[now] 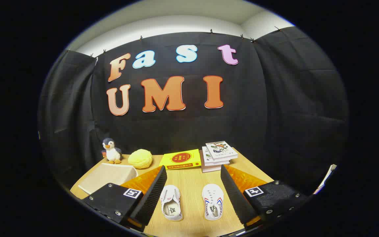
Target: Open the storage box then place both shoes into the box .Put the left shoe in first, then the right shoe, with the right side of both shoes facing outward in a uniform manner.
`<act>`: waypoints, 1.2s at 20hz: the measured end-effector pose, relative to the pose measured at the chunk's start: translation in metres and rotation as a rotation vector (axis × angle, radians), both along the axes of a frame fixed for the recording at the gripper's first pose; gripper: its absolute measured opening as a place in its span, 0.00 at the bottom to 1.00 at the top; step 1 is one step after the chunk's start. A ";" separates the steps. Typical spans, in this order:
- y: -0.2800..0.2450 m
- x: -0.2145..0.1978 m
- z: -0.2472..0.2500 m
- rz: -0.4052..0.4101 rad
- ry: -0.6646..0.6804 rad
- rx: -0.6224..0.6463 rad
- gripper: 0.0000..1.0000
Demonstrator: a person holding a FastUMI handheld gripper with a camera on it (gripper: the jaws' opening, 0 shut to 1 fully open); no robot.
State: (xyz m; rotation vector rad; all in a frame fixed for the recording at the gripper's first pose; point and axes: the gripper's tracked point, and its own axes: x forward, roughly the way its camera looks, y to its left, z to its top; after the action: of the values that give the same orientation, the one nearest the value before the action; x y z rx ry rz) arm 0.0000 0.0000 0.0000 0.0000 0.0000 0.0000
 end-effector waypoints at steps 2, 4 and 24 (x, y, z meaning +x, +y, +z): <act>0.006 0.003 0.000 0.018 0.006 0.004 0.98; 0.012 0.006 0.000 0.044 0.010 0.009 0.98; 0.030 0.027 -0.027 0.106 0.088 0.000 0.98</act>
State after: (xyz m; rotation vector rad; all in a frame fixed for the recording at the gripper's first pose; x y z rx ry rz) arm 0.0266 0.0297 -0.0273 0.0000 0.0878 0.1056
